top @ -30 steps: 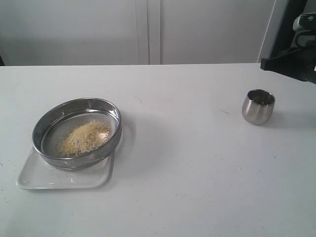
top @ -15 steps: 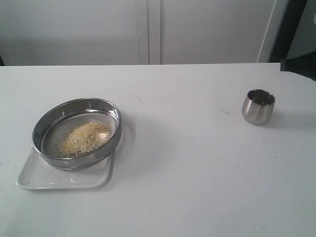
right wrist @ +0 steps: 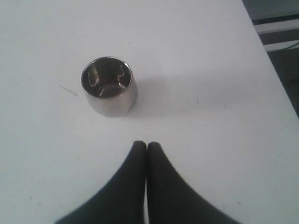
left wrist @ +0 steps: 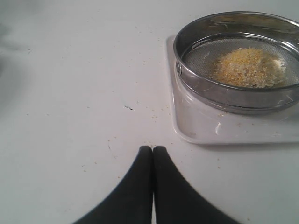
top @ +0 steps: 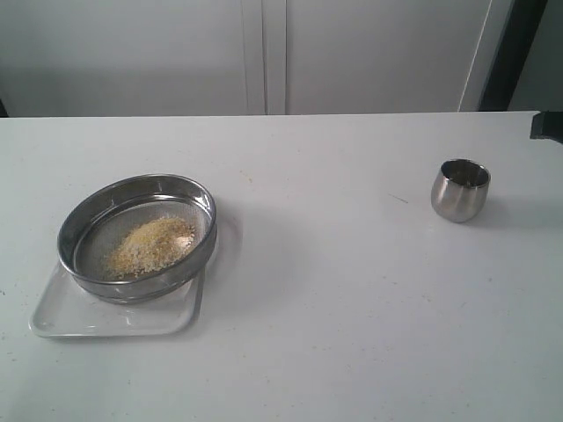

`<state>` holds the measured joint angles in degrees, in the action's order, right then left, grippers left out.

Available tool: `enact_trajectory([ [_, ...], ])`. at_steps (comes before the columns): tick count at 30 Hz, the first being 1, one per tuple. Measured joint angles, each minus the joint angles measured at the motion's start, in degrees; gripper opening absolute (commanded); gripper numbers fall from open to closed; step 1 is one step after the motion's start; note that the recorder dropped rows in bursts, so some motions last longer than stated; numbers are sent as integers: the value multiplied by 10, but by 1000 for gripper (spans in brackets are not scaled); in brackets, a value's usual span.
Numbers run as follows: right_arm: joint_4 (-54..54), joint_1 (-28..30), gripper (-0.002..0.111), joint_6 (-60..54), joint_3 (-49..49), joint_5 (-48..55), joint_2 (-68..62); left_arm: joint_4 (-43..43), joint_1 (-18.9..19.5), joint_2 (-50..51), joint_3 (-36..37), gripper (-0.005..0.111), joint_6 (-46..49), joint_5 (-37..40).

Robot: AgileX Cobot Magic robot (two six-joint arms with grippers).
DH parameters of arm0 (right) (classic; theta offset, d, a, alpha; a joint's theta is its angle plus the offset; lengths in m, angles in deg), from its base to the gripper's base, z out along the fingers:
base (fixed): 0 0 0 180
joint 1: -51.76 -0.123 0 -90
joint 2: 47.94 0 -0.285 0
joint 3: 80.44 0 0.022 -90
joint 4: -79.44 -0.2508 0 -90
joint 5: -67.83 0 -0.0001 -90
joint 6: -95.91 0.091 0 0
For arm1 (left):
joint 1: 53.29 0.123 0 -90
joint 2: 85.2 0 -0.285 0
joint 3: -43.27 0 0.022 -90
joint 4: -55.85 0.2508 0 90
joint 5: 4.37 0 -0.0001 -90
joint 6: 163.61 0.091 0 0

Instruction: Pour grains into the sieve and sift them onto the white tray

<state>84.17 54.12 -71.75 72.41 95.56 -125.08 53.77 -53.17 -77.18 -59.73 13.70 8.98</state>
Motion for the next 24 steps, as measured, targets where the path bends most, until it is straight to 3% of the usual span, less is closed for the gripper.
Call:
enact_trajectory([
  [9, -89, -17, 0, -127, 0, 100, 86, 0, 0, 0, 0, 0, 0, 0],
  [24, -100, -17, 0, -145, -77, 153, 232, 0, 0, 0, 0, 0, 0, 0],
])
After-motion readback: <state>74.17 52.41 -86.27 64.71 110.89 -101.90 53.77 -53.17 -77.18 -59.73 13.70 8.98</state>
